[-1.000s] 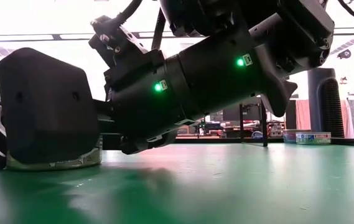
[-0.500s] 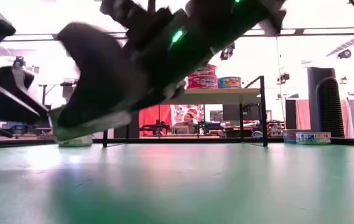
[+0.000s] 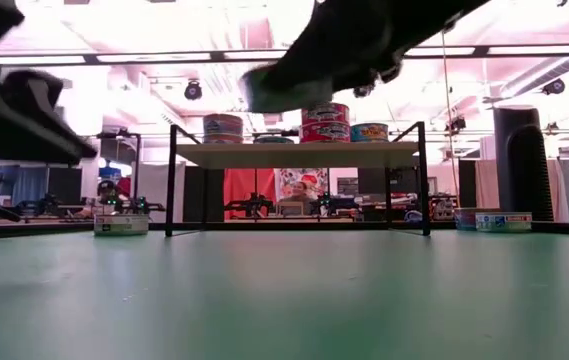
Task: Stack canned seafood by type on shelf
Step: Put the green tuna can on the shelf
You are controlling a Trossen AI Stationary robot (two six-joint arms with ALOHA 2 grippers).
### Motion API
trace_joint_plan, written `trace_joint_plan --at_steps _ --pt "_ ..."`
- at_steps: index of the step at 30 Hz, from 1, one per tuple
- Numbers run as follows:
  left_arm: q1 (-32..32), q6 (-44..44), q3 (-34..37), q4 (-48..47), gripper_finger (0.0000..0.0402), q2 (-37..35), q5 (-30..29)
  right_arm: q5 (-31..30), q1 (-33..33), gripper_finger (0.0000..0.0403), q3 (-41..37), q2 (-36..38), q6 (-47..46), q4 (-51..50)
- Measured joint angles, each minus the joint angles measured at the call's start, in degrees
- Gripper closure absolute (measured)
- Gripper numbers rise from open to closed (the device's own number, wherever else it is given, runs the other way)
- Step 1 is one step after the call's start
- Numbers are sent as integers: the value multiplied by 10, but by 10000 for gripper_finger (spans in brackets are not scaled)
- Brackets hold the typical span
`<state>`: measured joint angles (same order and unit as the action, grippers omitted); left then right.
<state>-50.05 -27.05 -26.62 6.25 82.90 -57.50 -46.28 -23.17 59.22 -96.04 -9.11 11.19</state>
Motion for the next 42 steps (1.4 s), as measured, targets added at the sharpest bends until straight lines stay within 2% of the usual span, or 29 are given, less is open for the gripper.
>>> trace_joint_plan --at_steps 4,7,11,15,17,22,29,32,42 --pt "32 -11 5 -28 294 6 14 -9 17 32 -55 93 1 -23" --pt "85 8 12 -19 301 5 37 -10 34 32 -64 159 8 -109" --pt "181 109 21 61 302 5 107 -43 71 32 -63 238 8 -230" --pt "284 237 23 167 303 4 234 -55 108 32 -56 298 -8 -336" --pt "331 279 23 195 301 4 277 -77 124 32 -53 319 -29 -393" --pt "411 319 23 223 283 4 298 -89 166 32 -52 350 -81 -480" --pt "457 367 19 282 245 1 377 -35 232 32 -52 352 -35 -441" --pt "467 407 8 284 230 -9 380 6 262 32 -42 350 -21 -442" --pt "477 521 -66 205 195 -101 402 74 322 32 -29 348 33 -457"
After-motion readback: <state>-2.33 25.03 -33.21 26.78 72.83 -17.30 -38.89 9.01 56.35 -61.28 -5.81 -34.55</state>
